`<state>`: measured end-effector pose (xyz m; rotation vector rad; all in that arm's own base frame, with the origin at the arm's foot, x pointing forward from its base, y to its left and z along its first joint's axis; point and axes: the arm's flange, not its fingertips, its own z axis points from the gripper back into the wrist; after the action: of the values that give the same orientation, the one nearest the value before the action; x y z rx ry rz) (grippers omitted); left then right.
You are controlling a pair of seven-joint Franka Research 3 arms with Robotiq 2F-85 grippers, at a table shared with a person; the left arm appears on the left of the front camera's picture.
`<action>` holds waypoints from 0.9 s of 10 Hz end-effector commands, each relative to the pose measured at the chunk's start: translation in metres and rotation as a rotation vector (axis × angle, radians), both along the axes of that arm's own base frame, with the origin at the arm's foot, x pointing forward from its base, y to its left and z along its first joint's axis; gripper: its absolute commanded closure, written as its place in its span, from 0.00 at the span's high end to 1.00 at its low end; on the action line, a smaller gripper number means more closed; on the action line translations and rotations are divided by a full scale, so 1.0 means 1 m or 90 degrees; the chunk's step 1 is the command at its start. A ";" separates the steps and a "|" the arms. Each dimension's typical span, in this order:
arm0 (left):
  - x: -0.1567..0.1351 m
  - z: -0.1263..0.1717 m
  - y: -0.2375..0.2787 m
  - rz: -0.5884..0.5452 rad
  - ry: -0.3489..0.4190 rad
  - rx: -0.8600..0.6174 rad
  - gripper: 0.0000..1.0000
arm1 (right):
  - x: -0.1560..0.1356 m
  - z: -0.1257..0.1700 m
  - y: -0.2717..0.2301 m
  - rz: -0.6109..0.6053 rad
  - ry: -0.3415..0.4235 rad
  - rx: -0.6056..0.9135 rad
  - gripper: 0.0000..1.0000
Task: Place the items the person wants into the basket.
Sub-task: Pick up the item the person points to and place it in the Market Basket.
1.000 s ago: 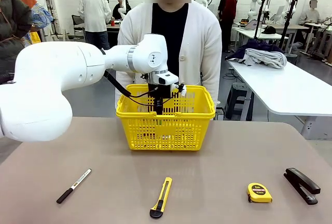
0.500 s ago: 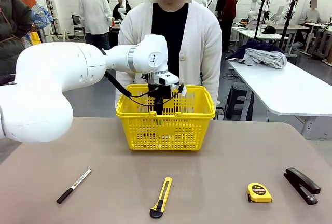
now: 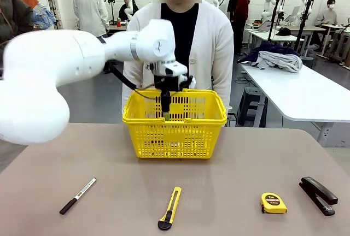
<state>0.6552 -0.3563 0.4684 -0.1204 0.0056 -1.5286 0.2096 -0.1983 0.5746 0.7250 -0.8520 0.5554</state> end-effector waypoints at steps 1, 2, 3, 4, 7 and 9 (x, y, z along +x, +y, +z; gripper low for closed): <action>-0.089 0.044 0.066 0.026 -0.025 -0.001 1.00 | 0.001 0.002 0.000 0.005 -0.015 0.009 1.00; -0.115 0.057 0.093 0.040 -0.027 -0.022 1.00 | 0.001 0.002 0.000 0.005 -0.015 0.009 1.00; -0.143 0.067 0.123 0.067 -0.037 -0.056 1.00 | 0.001 0.002 0.000 0.005 -0.015 0.009 1.00; -0.173 0.074 0.154 0.095 -0.071 -0.092 1.00 | 0.001 0.002 0.000 0.005 -0.015 0.009 1.00; -0.225 0.085 0.203 0.176 -0.143 -0.155 1.00 | 0.001 0.002 0.000 0.005 -0.015 0.009 1.00; -0.223 0.078 0.234 0.190 -0.117 -0.199 1.00 | 0.001 0.002 0.000 0.005 -0.015 0.009 1.00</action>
<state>0.4352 -0.1248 0.5602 -0.1801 -0.3503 -1.1955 0.2095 -0.1985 0.5747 0.7248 -0.8518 0.5551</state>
